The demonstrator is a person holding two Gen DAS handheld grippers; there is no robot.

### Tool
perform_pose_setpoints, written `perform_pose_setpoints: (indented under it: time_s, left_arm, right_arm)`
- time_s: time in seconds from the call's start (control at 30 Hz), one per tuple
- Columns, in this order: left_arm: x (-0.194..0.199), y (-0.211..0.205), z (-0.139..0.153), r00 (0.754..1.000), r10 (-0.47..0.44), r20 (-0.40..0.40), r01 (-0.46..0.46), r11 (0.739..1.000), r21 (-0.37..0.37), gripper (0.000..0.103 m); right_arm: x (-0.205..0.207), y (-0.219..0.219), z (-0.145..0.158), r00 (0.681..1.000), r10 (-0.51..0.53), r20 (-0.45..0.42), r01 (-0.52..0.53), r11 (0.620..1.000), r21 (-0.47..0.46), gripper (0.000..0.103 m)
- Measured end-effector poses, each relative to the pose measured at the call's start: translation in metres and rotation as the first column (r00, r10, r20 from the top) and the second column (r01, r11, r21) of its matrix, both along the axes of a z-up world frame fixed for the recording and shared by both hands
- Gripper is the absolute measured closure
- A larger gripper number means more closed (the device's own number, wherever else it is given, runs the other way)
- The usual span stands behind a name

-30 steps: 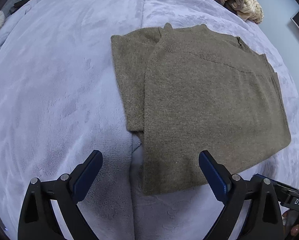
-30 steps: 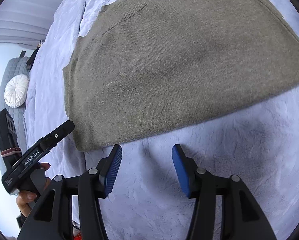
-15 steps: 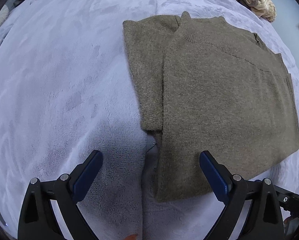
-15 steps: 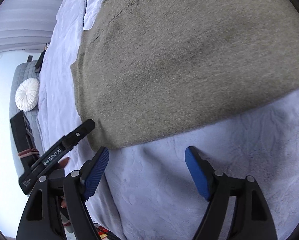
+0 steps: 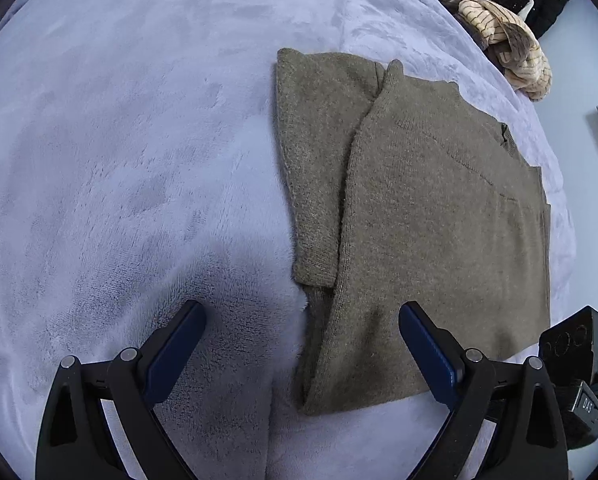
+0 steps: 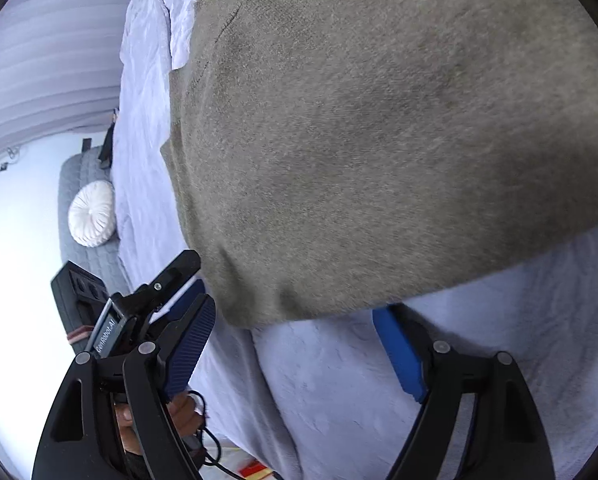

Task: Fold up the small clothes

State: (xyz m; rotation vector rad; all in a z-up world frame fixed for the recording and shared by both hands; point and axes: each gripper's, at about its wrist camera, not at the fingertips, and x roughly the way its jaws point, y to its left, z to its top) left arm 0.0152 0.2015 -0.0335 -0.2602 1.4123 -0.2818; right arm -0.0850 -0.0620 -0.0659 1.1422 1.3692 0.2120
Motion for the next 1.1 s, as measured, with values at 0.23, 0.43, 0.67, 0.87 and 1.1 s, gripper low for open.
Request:
perform_pose_setpoints:
  time_s: [0.23, 0.43, 0.67, 0.87, 1.1]
  left_arm:
    - [0.002, 0.006, 0.006, 1.000, 0.028, 0.004, -0.027, 0.988, -0.149, 0.005]
    - [0.008, 0.015, 0.005, 0.998, 0.041, -0.041, -0.052, 0.946, -0.321, 0.005]
    - [0.015, 0.005, -0.003, 0.993, 0.004, -0.119, -0.067, 0.847, -0.527, 0.005]
    - [0.045, -0.020, -0.004, 0.993, 0.021, -0.118, -0.086, 0.811, -0.579, 0.005]
    - [0.054, -0.059, -0.008, 0.997, -0.040, -0.071, 0.009, 0.923, -0.386, 0.005]
  right_arm:
    - [0.013, 0.014, -0.014, 0.995, -0.103, 0.018, 0.100, 0.988, 0.115, 0.018]
    - [0.013, 0.014, -0.031, 0.984, -0.174, -0.041, 0.179, 0.956, 0.233, 0.093]
    - [0.030, 0.006, 0.011, 0.972, -0.191, 0.139, 0.138, 0.936, 0.323, 0.093]
    - [0.036, 0.005, 0.029, 0.968, -0.164, 0.190, 0.098, 0.943, 0.318, 0.093]
    - [0.025, 0.028, 0.013, 0.996, 0.075, 0.050, -0.078, 0.995, 0.062, 0.088]
